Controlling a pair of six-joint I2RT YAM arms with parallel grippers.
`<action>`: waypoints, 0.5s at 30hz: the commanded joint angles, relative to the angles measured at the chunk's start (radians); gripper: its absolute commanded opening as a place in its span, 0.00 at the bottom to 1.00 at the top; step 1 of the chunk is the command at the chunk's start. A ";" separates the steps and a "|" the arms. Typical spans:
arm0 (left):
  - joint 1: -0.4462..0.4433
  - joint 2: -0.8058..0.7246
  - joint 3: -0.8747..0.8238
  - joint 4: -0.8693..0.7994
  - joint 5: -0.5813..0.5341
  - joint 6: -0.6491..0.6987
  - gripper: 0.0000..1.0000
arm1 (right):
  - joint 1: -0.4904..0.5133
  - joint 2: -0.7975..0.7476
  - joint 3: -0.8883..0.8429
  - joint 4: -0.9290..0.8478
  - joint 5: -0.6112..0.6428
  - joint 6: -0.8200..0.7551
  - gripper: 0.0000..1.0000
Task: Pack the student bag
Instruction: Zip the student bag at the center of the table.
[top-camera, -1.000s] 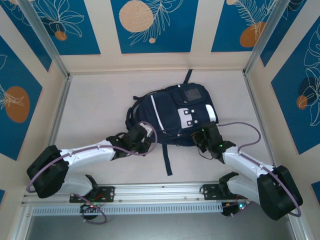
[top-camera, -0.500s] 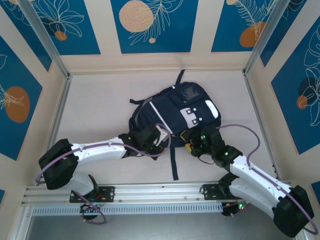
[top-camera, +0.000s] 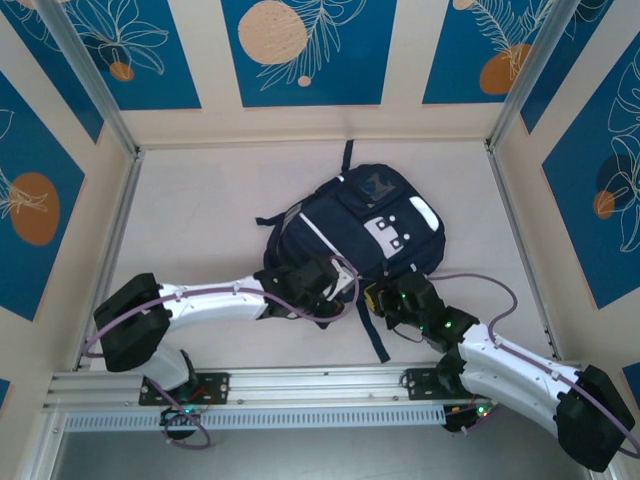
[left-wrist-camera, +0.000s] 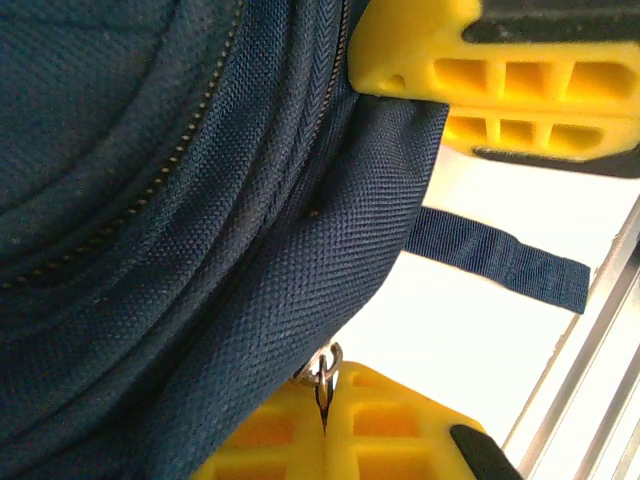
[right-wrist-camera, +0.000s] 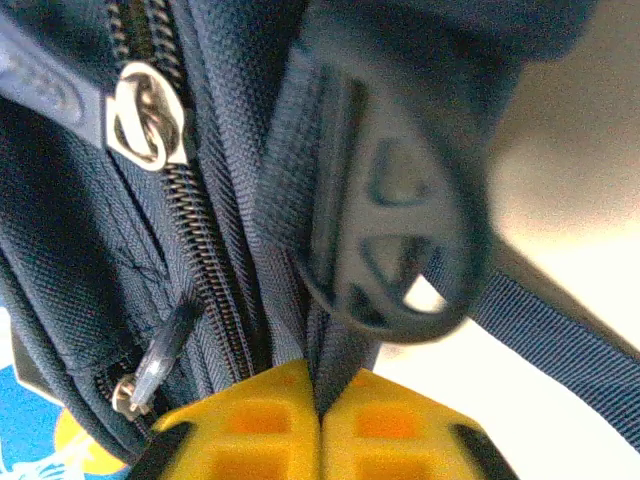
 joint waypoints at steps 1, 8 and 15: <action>-0.018 -0.011 0.041 -0.058 -0.024 0.005 0.00 | -0.030 0.008 -0.006 -0.040 0.081 -0.025 0.00; 0.007 -0.061 0.005 -0.141 -0.092 -0.023 0.00 | -0.061 0.002 0.003 -0.121 0.108 -0.093 0.00; 0.061 -0.125 -0.033 -0.195 -0.089 -0.043 0.00 | -0.064 0.010 0.015 -0.175 0.136 -0.132 0.00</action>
